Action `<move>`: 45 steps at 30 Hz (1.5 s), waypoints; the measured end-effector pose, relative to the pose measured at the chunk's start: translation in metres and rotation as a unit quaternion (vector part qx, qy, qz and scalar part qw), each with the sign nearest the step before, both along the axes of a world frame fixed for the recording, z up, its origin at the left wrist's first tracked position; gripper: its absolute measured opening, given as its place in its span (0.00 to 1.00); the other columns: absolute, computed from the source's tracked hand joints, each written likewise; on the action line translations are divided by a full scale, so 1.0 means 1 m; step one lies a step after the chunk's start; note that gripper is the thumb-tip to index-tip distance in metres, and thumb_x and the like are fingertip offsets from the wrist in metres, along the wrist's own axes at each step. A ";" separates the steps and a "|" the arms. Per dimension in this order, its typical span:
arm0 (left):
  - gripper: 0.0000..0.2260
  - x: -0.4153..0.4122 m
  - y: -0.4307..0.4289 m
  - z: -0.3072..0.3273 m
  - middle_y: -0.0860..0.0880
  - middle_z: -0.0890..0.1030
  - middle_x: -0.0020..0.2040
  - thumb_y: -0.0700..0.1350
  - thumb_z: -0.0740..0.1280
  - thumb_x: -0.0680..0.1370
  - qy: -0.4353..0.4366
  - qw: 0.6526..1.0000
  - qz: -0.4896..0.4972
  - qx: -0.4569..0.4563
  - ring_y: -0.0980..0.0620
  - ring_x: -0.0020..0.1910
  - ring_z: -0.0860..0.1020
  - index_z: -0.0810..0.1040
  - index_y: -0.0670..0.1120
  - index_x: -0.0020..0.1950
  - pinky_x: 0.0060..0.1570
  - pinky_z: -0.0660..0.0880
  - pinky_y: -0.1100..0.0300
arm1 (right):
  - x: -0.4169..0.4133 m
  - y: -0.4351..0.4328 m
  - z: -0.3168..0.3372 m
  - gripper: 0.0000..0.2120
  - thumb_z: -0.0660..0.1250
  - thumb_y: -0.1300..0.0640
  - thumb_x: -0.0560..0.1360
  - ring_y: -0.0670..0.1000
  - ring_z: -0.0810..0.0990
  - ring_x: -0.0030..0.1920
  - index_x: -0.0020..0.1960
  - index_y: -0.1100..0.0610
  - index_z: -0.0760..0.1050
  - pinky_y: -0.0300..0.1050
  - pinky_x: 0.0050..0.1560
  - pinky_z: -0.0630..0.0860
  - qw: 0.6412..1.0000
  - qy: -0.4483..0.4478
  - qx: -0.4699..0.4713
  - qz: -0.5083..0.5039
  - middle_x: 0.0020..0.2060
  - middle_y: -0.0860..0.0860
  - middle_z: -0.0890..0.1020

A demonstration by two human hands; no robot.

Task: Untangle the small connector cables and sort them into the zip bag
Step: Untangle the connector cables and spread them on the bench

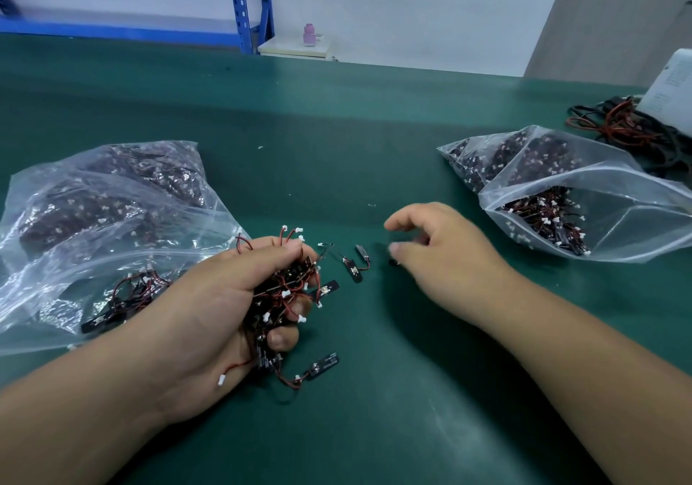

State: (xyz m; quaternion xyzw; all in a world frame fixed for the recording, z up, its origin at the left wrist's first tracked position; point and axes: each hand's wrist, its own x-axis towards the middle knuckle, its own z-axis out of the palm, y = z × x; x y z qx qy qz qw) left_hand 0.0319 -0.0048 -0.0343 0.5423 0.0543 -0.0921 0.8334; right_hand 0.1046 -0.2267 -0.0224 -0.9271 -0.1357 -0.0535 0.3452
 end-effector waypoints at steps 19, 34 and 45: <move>0.06 -0.017 -0.015 0.019 0.45 0.77 0.35 0.43 0.72 0.68 0.009 0.996 -0.018 0.083 0.51 0.29 0.72 0.83 0.46 0.44 0.21 0.66 0.63 | -0.014 0.005 0.017 0.10 0.69 0.51 0.76 0.41 0.72 0.29 0.38 0.54 0.80 0.33 0.32 0.68 0.986 -0.038 0.150 0.058 0.29 0.44 0.78; 0.09 -0.020 -0.021 0.029 0.43 0.79 0.37 0.42 0.71 0.63 0.003 0.998 -0.006 0.061 0.52 0.27 0.72 0.84 0.47 0.42 0.20 0.64 0.63 | -0.030 0.014 0.029 0.08 0.72 0.52 0.67 0.47 0.72 0.33 0.37 0.57 0.80 0.41 0.37 0.69 0.952 0.086 0.228 0.185 0.31 0.55 0.81; 0.09 -0.018 -0.018 0.027 0.42 0.80 0.38 0.41 0.70 0.63 0.023 0.998 0.000 0.051 0.51 0.28 0.70 0.83 0.46 0.43 0.21 0.64 0.64 | -0.013 0.004 0.031 0.04 0.70 0.54 0.65 0.46 0.72 0.31 0.32 0.52 0.80 0.36 0.33 0.70 0.926 0.084 0.360 0.082 0.27 0.50 0.79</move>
